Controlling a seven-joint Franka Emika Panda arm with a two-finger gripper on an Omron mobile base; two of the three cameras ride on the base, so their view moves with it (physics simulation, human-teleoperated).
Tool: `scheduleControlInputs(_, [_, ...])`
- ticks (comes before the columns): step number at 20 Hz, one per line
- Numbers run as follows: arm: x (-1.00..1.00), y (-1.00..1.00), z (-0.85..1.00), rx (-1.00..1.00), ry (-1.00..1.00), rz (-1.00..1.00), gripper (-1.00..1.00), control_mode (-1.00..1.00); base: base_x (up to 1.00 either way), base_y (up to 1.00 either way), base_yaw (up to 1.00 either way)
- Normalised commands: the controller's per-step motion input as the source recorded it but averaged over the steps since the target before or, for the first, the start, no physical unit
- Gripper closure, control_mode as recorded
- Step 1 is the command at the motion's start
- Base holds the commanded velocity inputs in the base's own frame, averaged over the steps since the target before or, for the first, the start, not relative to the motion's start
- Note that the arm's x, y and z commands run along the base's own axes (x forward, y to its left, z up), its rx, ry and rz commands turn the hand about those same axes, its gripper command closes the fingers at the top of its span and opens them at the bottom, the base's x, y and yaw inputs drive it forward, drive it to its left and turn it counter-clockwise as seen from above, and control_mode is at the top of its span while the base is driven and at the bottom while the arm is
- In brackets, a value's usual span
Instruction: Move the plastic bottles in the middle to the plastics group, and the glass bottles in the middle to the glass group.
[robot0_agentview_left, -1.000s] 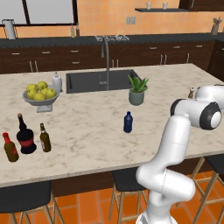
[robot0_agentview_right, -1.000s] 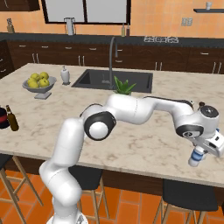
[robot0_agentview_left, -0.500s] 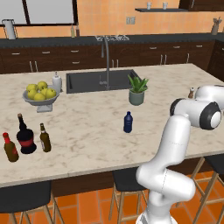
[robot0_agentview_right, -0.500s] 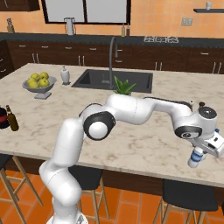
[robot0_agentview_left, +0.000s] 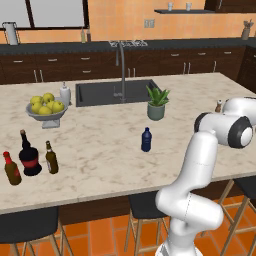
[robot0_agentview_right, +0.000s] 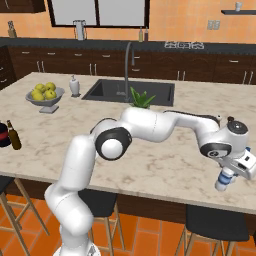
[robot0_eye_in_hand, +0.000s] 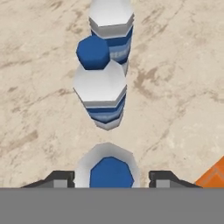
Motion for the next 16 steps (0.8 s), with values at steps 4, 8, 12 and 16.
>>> scheduleControlInputs(4, [0.00, 0.00, 0.00, 0.00, 0.03, 0.00, -1.00, -1.00, 0.00, 0.00, 0.00])
scheduleControlInputs(8, [-0.04, 0.00, 0.10, 0.00, 0.00, 0.00, -1.00, -1.00, 0.00, 0.00, 0.00])
scheduleControlInputs(12, [-0.13, 0.10, 0.55, 0.00, -0.02, 0.00, -1.00, -1.00, 0.00, 0.00, 0.00])
scheduleControlInputs(16, [-0.08, 0.42, 0.67, 0.00, -0.04, 0.00, -1.00, -1.00, 0.00, 0.00, 0.00])
